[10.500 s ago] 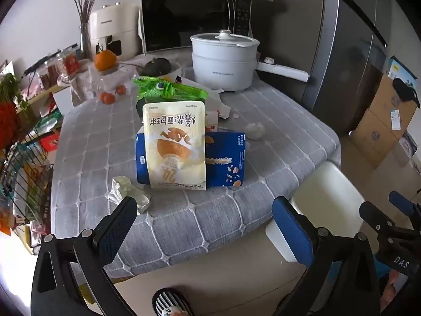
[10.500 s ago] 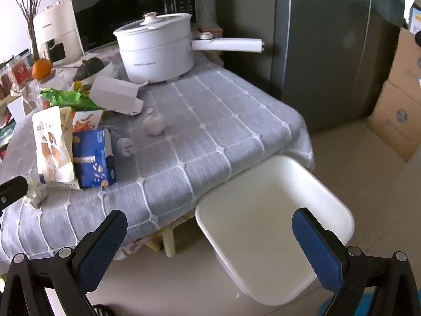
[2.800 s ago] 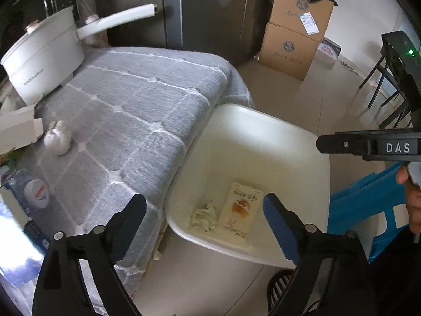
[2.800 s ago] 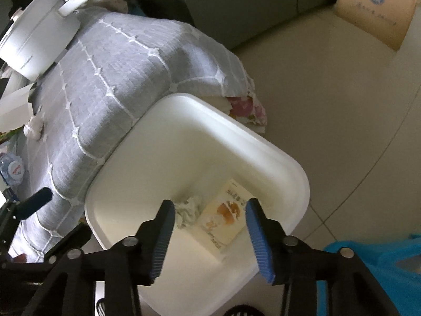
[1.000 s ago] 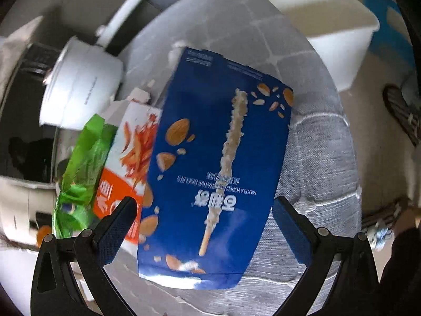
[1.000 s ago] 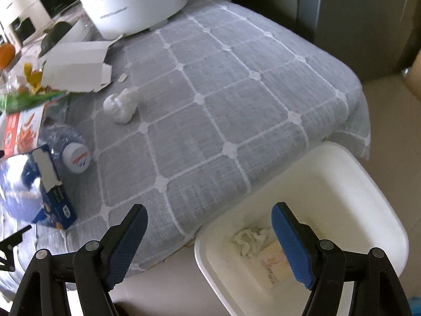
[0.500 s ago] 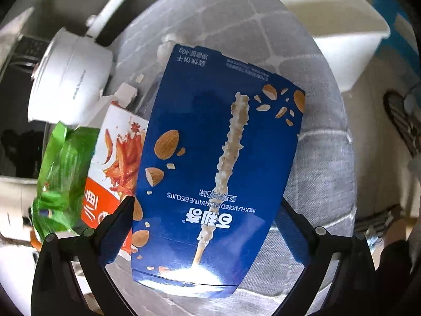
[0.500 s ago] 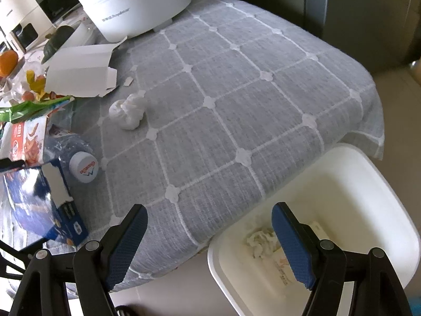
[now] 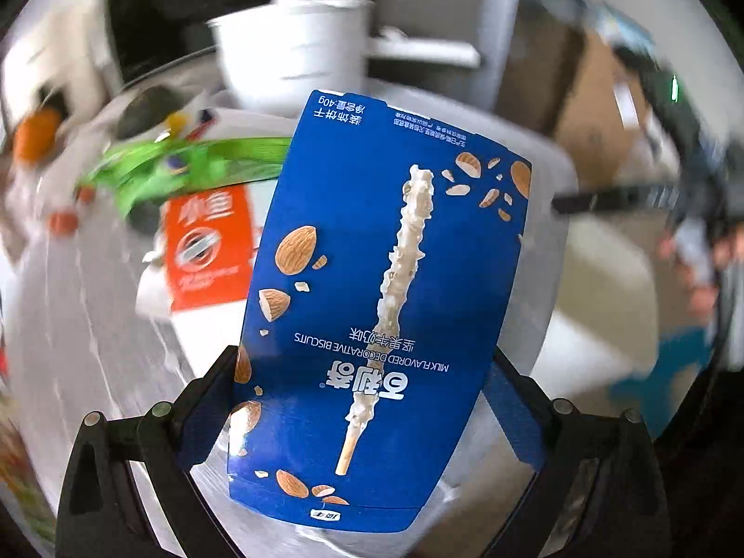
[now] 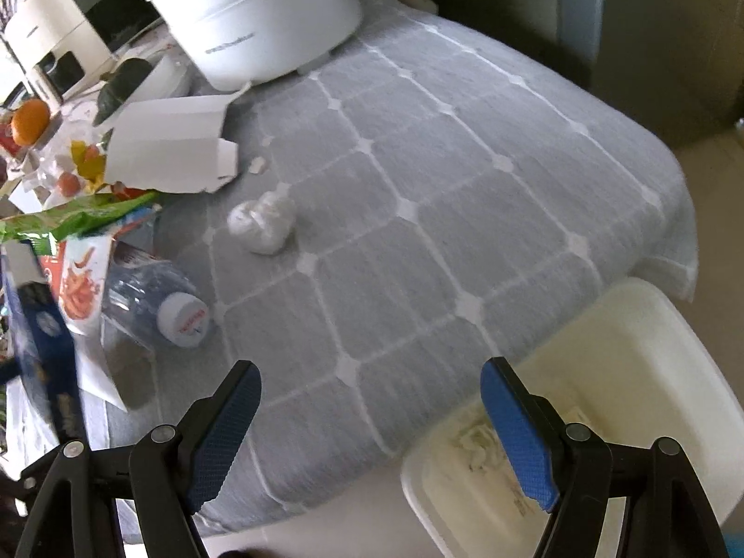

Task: Collect trash
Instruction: 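Grasp the white tissue ball with the right gripper while the left holds the box, then carry the blue box and tissue over the bin with both grippers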

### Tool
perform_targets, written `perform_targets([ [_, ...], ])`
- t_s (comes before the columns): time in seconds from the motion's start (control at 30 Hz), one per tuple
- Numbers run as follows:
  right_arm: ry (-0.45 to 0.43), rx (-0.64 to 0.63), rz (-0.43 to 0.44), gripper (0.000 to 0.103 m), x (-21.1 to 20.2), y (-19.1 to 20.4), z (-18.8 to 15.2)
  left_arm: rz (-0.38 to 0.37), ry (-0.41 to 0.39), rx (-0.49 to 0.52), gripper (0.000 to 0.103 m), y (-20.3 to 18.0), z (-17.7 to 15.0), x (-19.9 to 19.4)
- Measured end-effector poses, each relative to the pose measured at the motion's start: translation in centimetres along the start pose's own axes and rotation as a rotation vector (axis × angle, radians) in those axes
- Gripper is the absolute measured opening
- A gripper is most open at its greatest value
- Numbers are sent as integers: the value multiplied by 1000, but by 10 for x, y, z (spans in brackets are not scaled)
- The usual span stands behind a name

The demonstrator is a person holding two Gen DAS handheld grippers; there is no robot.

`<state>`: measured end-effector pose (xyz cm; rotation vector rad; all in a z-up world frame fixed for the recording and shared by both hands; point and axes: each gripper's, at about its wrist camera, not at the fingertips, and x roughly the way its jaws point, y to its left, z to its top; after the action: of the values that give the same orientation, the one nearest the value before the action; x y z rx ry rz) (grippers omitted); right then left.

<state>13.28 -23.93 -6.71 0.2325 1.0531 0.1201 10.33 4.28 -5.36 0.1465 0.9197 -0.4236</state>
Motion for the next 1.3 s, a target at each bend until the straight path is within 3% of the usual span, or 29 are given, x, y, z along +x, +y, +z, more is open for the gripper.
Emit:
perform_targets([
  [0.33, 24, 7, 86, 76, 49, 31, 25, -18, -169, -218, 99, 27, 2, -39],
  [0.5, -24, -66, 94, 67, 65, 52, 40, -22, -169, -300, 99, 47, 6, -41],
  [0.63, -9, -66, 114, 62, 81, 58, 45, -43, -157, -367, 99, 58, 4, -40],
  [0.77, -16, -81, 107, 58, 92, 68, 50, -43, -169, -379, 99, 61, 7, -42],
  [0.83, -22, -85, 103, 53, 96, 72, 52, -47, -178, -379, 99, 62, 7, -44],
  [0.93, -18, -75, 111, 37, 100, 73, 54, -51, -187, -383, 99, 62, 7, -47],
  [1.0, -7, -74, 117, 8, 102, 72, 53, -53, -195, -386, 99, 60, 7, -50],
  [1.3, -59, -58, 141, 6, 67, 61, 51, -70, -225, -373, 99, 50, 9, -61],
])
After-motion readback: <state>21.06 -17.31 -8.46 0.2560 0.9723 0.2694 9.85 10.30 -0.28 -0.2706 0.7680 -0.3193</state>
